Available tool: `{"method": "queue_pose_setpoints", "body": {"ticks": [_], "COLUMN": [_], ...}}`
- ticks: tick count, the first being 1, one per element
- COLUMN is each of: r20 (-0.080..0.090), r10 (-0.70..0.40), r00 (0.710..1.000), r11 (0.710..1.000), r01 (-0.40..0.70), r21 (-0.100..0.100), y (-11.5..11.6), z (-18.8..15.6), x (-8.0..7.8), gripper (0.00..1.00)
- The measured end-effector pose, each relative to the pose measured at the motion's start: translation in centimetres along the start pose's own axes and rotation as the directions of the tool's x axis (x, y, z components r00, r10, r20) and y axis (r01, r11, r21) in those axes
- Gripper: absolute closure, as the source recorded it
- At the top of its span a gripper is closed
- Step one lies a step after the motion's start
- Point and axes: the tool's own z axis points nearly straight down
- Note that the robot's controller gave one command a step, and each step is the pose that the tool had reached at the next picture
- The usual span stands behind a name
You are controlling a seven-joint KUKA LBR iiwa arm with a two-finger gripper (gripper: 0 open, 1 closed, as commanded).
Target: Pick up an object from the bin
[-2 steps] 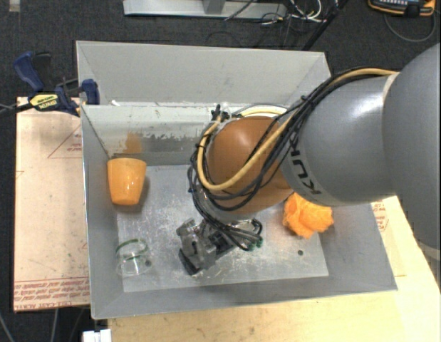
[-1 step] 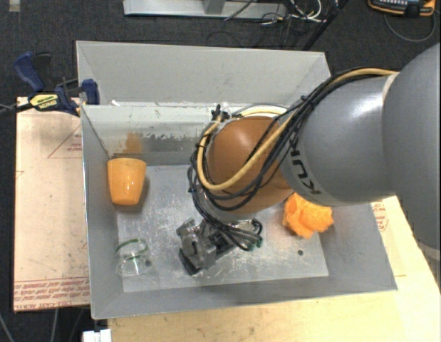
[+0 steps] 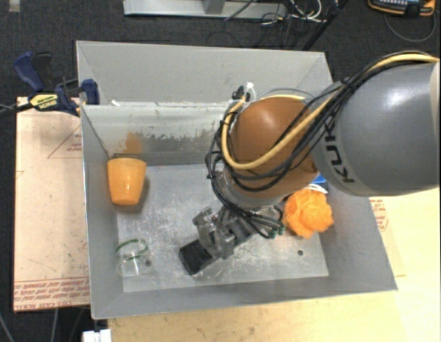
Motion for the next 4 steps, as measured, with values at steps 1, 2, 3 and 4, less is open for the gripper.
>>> {"method": "queue_pose_setpoints", "body": {"ticks": [1,2,3,4], "r20": [0.017,0.0,0.035,0.035], "r10": [-0.011,-0.024,-0.114,-0.114], "r00": [1.0,1.0,0.993,0.993], "r11": [1.0,1.0,0.993,0.993], "r01": [0.011,0.024,0.113,0.113], "r21": [0.006,0.002,0.014,0.014], "y": [-1.4,-2.0,-1.0,-1.0], "z": [1.8,7.3,6.2,6.2], "x": [-1.4,-2.2,0.9,0.9], "gripper": [0.0,0.0,1.0,1.0]}}
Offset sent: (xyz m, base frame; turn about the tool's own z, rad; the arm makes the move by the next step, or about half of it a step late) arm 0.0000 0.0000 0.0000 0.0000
